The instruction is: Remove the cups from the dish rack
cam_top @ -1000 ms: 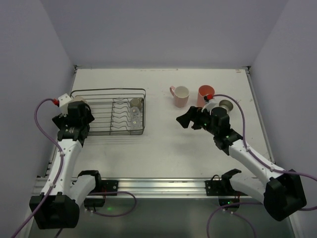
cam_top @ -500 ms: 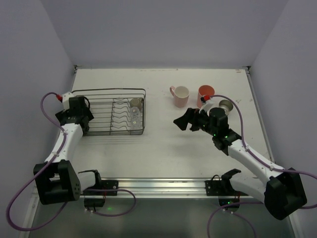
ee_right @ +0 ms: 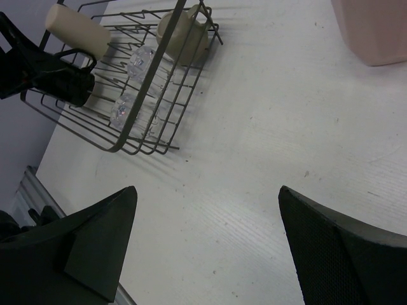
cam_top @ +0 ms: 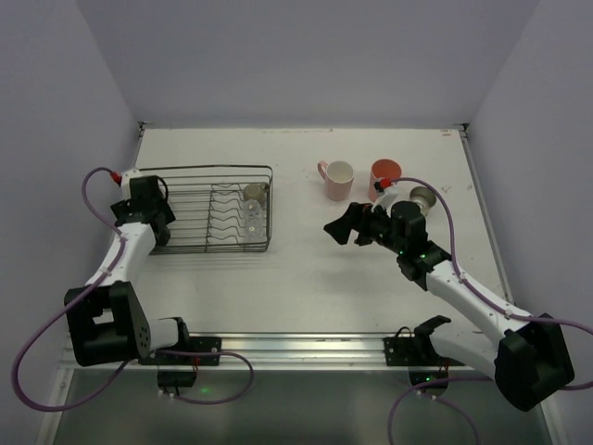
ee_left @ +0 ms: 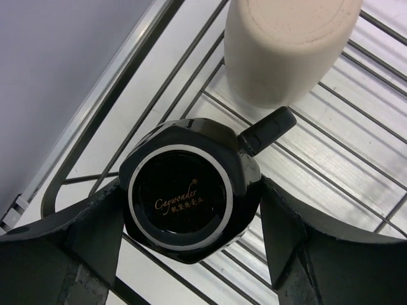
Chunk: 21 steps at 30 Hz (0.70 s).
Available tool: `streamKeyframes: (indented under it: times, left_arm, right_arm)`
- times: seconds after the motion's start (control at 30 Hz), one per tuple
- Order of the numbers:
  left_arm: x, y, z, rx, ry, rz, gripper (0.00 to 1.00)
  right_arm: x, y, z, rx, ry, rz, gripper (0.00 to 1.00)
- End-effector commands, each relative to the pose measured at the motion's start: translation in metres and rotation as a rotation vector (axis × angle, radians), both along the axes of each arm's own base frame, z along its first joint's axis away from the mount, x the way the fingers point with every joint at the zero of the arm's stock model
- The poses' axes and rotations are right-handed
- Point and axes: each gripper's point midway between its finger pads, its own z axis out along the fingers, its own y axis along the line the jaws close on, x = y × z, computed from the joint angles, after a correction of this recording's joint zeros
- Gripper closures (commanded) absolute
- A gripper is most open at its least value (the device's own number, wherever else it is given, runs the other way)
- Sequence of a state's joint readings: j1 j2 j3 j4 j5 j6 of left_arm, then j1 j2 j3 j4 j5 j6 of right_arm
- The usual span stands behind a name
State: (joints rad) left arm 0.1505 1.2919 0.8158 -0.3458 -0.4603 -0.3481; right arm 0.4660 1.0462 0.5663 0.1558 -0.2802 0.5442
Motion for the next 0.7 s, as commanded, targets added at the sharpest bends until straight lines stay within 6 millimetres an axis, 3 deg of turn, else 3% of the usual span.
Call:
streamKeyframes:
  times: [0.0, 0.13, 0.23, 0.43, 0.67]
  left_arm:
    - [0.011, 0.0, 0.041, 0.0, -0.143, -0.017, 0.67]
    - [0.002, -0.016, 0.061, -0.044, -0.217, -0.074, 0.86]
    - [-0.005, -0.026, 0.065, -0.072, -0.242, -0.118, 0.92]
    - [-0.016, -0.048, 0.088, -0.125, -0.328, -0.216, 0.99]
    - [-0.02, -0.093, 0.143, -0.242, -0.549, -0.407, 1.0]
  right_arm:
    - [0.004, 0.004, 0.026, 0.021, -0.079, 0.017, 0.05]
    - [0.003, 0.005, 0.026, 0.022, -0.079, 0.025, 0.05]
    - [0.003, 0.005, 0.028, 0.019, -0.089, 0.024, 0.05]
    - [0.004, 0.0, 0.034, 0.005, -0.118, 0.011, 0.05]
    - [-0.017, 0.016, 0.061, 0.121, -0.151, 0.119, 0.05]
